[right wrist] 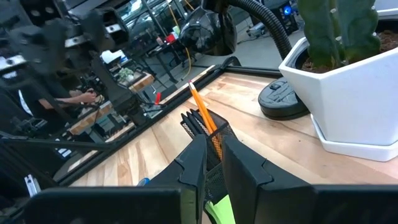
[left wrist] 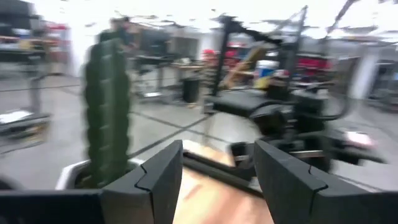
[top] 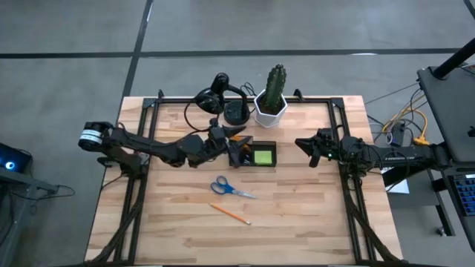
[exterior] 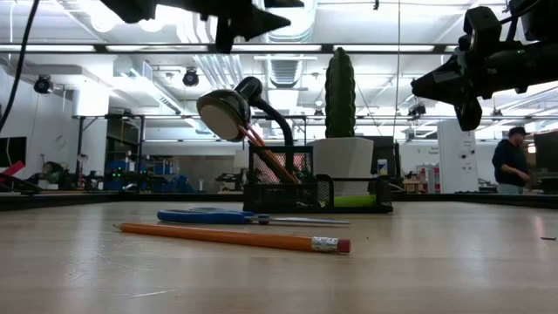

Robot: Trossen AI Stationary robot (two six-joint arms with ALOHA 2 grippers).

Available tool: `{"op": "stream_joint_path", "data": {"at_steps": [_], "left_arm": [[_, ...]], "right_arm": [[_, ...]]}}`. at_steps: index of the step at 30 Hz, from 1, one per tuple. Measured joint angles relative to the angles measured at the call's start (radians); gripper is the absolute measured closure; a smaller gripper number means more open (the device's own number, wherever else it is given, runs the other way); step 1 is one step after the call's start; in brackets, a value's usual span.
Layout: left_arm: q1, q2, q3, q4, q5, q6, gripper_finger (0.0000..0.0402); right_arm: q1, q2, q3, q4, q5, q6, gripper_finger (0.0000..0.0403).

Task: Pick and place office supplies into organizer
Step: Put the yellow pencil into the mesh desk organizer

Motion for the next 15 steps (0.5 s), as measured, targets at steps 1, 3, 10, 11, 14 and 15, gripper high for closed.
{"op": "stream_joint_path", "data": {"at_steps": [1,3,10,11,14,15], "left_arm": [[-0.001,-0.009,0.000,-0.002,0.027,0.000,0.0221],[-0.006,-0.024,0.001,-0.005,0.069,0.000,0.0221],[-0.015,-0.045,0.109,-0.277,0.241,-0.042,0.0221],[-0.016,-0.045,0.138,-0.371,0.272,-0.058,0.0221],[-0.016,-0.030,0.226,-0.602,0.346,-0.078,0.0221],[-0.016,-0.027,0.248,-0.658,0.367,-0.079,0.0221]], "right_arm": [[0.000,0.000,0.000,0.000,0.000,0.000,0.0360],[0.000,0.000,0.000,0.000,0.000,0.000,0.0360],[0.000,0.000,0.000,0.000,0.000,0.000,0.0360],[0.000,0.000,0.000,0.000,0.000,0.000,0.0360],[0.000,0.000,0.000,0.000,0.000,0.000,0.0360],[0.000,0.000,0.000,0.000,0.000,0.000,0.0360]]}}
